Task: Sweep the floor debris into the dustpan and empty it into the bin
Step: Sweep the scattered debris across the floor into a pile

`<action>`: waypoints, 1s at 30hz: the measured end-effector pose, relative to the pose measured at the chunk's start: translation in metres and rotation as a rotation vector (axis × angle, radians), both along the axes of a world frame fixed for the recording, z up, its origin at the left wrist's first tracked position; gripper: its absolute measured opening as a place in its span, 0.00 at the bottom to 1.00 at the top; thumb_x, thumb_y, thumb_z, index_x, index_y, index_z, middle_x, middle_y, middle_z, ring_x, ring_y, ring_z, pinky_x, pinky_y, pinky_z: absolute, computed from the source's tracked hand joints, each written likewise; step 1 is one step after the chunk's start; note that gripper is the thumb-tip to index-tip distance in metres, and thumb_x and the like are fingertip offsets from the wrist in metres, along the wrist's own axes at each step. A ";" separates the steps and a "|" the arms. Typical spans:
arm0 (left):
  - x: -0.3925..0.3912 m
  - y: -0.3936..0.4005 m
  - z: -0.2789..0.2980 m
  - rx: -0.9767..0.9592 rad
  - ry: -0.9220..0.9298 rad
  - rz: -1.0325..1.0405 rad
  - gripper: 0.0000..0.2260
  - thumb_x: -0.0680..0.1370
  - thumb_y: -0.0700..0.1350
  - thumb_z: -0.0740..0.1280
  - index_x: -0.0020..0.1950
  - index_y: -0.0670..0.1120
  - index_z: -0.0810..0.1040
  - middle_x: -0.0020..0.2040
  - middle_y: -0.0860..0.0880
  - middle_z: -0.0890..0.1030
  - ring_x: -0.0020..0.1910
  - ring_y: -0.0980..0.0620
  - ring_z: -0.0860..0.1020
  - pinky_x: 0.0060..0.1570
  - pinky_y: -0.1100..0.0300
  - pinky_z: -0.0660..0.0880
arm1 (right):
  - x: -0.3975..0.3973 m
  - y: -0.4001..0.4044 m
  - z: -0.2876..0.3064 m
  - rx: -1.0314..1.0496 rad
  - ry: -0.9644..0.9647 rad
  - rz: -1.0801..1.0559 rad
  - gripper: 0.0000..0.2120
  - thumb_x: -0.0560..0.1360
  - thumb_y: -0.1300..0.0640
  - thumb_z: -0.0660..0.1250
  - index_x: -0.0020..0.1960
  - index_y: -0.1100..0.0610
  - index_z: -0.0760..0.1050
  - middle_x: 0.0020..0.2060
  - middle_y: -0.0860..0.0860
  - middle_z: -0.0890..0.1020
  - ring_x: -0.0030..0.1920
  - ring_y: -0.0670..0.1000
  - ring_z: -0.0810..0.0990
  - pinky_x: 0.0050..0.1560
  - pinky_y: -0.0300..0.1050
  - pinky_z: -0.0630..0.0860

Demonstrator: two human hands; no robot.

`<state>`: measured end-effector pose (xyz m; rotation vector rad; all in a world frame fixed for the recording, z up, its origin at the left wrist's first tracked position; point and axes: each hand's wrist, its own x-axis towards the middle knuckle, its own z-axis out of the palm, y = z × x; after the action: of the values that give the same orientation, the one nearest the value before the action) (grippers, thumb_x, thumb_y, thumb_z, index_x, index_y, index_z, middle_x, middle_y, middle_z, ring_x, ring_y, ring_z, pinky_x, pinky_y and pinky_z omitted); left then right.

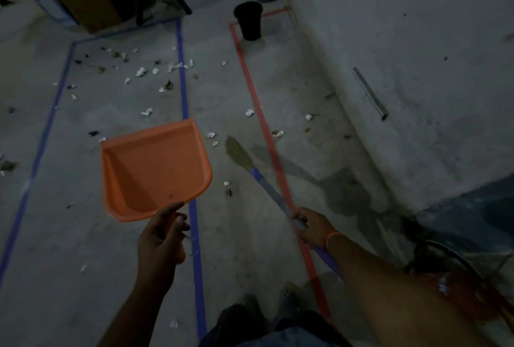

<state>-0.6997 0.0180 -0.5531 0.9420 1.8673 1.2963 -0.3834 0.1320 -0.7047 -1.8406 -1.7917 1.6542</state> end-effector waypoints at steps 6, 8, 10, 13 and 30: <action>0.015 0.036 -0.002 0.027 -0.037 -0.007 0.10 0.82 0.40 0.67 0.59 0.53 0.81 0.44 0.44 0.84 0.37 0.47 0.78 0.28 0.61 0.74 | 0.050 0.048 0.003 0.026 -0.052 -0.192 0.21 0.69 0.68 0.69 0.57 0.50 0.73 0.49 0.57 0.78 0.36 0.55 0.79 0.31 0.51 0.81; 0.017 0.049 -0.005 0.028 -0.035 -0.009 0.11 0.82 0.40 0.67 0.59 0.54 0.81 0.43 0.45 0.85 0.38 0.49 0.80 0.30 0.59 0.75 | 0.062 0.065 -0.001 0.018 -0.062 -0.262 0.23 0.69 0.68 0.69 0.61 0.53 0.72 0.51 0.57 0.77 0.37 0.55 0.79 0.32 0.51 0.81; 0.018 0.061 -0.008 0.026 -0.035 -0.010 0.11 0.82 0.39 0.66 0.58 0.54 0.82 0.44 0.42 0.84 0.36 0.50 0.80 0.29 0.59 0.75 | 0.071 0.079 -0.004 0.024 -0.081 -0.327 0.24 0.70 0.68 0.69 0.64 0.57 0.72 0.51 0.58 0.77 0.37 0.56 0.79 0.33 0.52 0.81; 0.016 0.078 -0.012 0.020 -0.024 -0.026 0.11 0.82 0.38 0.66 0.60 0.50 0.81 0.48 0.40 0.83 0.39 0.51 0.81 0.32 0.61 0.77 | 0.080 0.100 -0.005 -0.002 -0.100 -0.420 0.24 0.71 0.68 0.69 0.66 0.58 0.72 0.51 0.60 0.78 0.36 0.58 0.79 0.38 0.54 0.81; -0.022 0.192 -0.025 -0.010 -0.019 -0.142 0.12 0.82 0.37 0.66 0.61 0.49 0.82 0.44 0.44 0.83 0.33 0.56 0.78 0.31 0.66 0.74 | 0.070 0.194 -0.036 -0.038 -0.174 -0.571 0.20 0.70 0.68 0.67 0.60 0.59 0.75 0.43 0.64 0.82 0.33 0.59 0.80 0.37 0.54 0.81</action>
<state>-0.7219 0.2098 -0.5780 1.0332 1.7576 1.2055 -0.3137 0.3259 -0.7408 -2.2839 -1.1154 1.3471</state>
